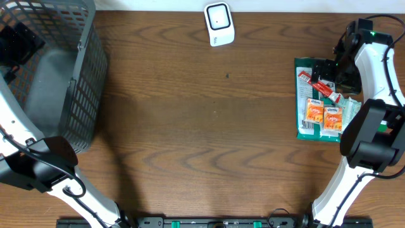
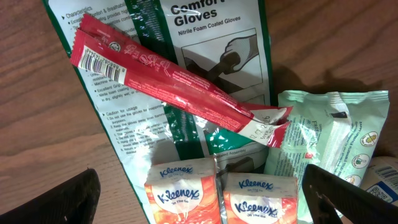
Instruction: Scan the item barcode
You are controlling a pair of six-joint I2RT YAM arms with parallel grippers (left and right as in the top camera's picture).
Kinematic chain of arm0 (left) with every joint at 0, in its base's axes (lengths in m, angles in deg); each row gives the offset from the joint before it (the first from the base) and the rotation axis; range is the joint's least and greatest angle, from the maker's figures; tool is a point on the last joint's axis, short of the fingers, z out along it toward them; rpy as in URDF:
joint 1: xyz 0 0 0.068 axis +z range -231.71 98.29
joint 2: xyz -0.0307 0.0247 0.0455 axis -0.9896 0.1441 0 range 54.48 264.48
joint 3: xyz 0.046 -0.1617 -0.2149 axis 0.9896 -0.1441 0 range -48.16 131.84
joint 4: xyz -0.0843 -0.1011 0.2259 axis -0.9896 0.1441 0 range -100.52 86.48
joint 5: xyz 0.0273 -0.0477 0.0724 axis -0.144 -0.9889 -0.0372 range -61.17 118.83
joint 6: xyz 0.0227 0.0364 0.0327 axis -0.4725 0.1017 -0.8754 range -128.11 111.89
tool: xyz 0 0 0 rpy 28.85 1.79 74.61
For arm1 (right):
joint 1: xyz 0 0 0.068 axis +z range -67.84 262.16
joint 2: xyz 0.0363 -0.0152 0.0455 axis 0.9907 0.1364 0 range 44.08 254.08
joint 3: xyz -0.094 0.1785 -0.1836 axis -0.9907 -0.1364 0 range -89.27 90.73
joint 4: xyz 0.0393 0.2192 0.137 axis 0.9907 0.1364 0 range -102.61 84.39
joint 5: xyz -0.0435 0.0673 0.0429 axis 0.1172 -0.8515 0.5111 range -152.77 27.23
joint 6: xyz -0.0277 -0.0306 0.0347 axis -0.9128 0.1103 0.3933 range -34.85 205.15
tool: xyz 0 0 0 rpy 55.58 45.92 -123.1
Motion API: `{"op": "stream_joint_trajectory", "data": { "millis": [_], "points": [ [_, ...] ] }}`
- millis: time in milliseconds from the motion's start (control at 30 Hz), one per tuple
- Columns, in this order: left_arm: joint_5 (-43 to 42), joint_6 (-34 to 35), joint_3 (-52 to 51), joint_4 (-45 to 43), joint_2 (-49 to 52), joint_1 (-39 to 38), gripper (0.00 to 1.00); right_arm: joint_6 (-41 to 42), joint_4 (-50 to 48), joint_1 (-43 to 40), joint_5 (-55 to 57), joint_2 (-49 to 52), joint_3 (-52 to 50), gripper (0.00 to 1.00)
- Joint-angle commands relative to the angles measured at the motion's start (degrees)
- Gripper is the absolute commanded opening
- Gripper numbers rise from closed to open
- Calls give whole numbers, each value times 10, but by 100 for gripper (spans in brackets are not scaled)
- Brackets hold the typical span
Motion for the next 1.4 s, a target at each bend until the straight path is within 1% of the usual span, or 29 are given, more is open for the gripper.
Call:
{"op": "stream_joint_trajectory", "data": {
  "millis": [0, 133, 300, 600, 633, 667, 733, 767, 900, 1167, 1267, 1367],
  "points": [
    [3, 1, 10, 2, -13, 0, 98, -2, -1, 1, -5, 4, 0, 99],
    [3, 1, 10, 2, -13, 0, 98, -2, -1, 9, -5, -20, 0, 99],
    [3, 1, 10, 2, -13, 0, 98, -2, -1, 47, -5, -94, 0, 99],
    [3, 1, 10, 2, -13, 0, 98, -2, -1, 153, -5, -282, 0, 99],
    [3, 1, 10, 2, -13, 0, 98, -29, -4, 177, 19, -325, 0, 99],
    [3, 1, 10, 2, -13, 0, 98, -38, -3, 187, 31, -346, 0, 99],
    [3, 1, 10, 2, -13, 0, 98, -39, -2, 200, 32, -382, 0, 99],
    [3, 1, 10, 2, -13, 0, 98, -39, -2, 212, 32, -422, 0, 99],
    [3, 1, 10, 2, -13, 0, 98, -39, 3, 229, 36, -500, 0, 99],
    [3, 1, 10, 2, -13, 0, 98, -39, 18, 235, 36, -643, -4, 99],
    [3, 1, 10, 2, -13, 0, 98, -39, 21, 235, 35, -707, -26, 99],
    [3, 1, 10, 2, -13, 0, 98, -36, 20, 235, 31, -773, -73, 99]
  ]
}}
